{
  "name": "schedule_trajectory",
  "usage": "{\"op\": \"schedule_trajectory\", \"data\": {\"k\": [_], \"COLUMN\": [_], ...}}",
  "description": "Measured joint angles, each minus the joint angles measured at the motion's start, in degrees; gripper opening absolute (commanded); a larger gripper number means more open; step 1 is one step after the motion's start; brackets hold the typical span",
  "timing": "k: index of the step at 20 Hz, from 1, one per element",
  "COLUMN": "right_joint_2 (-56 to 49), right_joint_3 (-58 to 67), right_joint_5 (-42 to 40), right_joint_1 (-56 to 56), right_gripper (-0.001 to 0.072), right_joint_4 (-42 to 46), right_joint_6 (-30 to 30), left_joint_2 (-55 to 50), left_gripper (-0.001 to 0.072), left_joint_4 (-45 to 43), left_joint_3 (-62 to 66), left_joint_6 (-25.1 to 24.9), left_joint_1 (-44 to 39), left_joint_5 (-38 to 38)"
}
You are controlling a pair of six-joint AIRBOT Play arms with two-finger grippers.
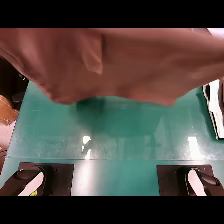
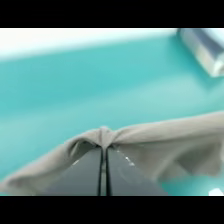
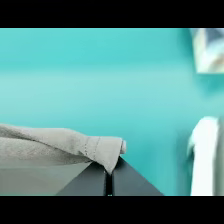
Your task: Fold the shirts.
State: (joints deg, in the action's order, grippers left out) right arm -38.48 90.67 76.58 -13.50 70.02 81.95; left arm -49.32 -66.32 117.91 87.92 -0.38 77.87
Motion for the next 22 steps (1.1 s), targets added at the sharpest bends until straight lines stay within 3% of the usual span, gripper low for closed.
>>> {"op": "schedule_trajectory", "data": {"k": [4,8,12,16,22], "right_joint_2": [0.09,-5.31,-13.73,-24.7,-45.48], "right_joint_3": [11.3,21.18,22.49,14.03,5.33], "right_joint_5": [1.01,6.08,11.89,14.97,10.49], "right_joint_1": [-2.03,-2.67,-1.84,4.35,12.59], "right_gripper": [0.0016,0.0015,0.0016,0.0015,0.0015], "right_joint_4": [0.48,0.24,0.09,2.25,6.97], "right_joint_6": [0.02,0.24,1.18,2.08,3.63], "left_joint_2": [1.99,2.69,2.16,-3.13,-23.19], "left_gripper": [0.0022,0.0023,0.0023,0.0024,0.0024], "left_joint_4": [-0.13,-1.18,-2.62,-3.48,-3.87], "left_joint_3": [8.48,8.41,-6.27,-25.81,-37.4], "left_joint_6": [1.92,2.82,3.08,2.19,-2.49], "left_joint_1": [0.02,0.0,0.0,0.0,0.02], "left_joint_5": [-3.28,-4.98,-5.05,-5.53,-14.14]}}
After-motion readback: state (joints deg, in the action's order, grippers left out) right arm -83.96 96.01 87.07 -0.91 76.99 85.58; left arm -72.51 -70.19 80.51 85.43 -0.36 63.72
